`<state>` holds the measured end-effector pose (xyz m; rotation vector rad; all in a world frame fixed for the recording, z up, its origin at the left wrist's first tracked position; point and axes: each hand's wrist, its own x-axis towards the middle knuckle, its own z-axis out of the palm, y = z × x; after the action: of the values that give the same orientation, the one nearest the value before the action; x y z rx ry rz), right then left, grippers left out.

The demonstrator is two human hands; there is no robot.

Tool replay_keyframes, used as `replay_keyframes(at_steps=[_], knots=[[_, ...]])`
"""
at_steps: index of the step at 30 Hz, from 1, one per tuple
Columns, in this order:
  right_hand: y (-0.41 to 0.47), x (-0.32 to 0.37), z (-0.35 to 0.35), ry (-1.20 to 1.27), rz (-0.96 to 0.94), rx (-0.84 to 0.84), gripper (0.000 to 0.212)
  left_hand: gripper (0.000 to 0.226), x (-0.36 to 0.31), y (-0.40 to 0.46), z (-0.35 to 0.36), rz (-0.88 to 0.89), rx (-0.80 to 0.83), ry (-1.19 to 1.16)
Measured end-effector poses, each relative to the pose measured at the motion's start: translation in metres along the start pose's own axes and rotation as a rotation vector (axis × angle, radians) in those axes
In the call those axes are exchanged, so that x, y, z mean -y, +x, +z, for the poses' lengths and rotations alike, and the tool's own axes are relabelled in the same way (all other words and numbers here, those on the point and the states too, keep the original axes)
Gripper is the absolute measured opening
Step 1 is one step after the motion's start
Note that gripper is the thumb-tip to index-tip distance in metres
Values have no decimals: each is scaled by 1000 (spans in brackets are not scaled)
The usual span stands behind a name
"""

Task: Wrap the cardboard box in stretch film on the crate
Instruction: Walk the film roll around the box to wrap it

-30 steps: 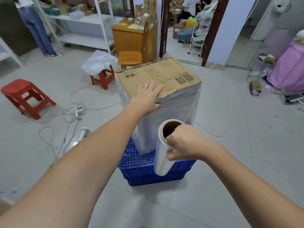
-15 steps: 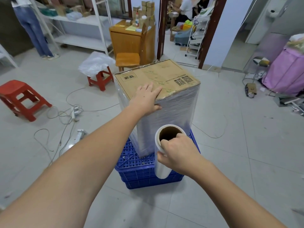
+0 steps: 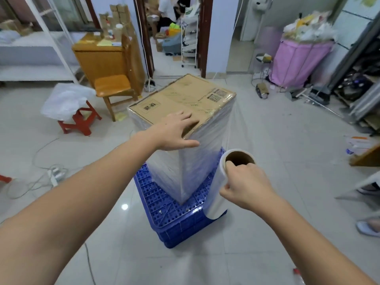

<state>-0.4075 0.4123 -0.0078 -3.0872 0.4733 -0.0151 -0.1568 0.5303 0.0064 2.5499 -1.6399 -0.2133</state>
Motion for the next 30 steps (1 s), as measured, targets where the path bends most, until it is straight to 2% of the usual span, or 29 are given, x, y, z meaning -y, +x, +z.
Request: replay_keyframes(at_steps=[2, 4, 6, 11, 16, 20, 22, 27, 30], knots=[[2, 7, 5, -35, 98, -32, 41, 107, 16, -5, 0, 95, 29, 57], [6, 8, 10, -83, 182, -98, 61, 122, 26, -7, 4, 178, 24, 187], [9, 6, 15, -84, 216, -156, 70, 133, 30, -6, 9, 207, 11, 275], [5, -9, 18, -58, 235, -161, 67, 139, 25, -2, 11, 220, 6, 231], [-2, -6, 15, -37, 24, -264, 70, 137, 19, 1, 13, 186, -8, 247], [-4, 11, 22, -33, -194, -233, 46, 136, 17, -1, 12, 172, 1, 226], [-5, 23, 25, -22, -285, -238, 40, 136, 17, -2, 13, 168, 5, 226], [0, 48, 27, 114, -419, -341, 35, 136, 14, -2, 17, 160, -11, 245], [4, 55, 22, 113, -468, -336, 33, 135, 19, -5, 19, 147, -22, 231]])
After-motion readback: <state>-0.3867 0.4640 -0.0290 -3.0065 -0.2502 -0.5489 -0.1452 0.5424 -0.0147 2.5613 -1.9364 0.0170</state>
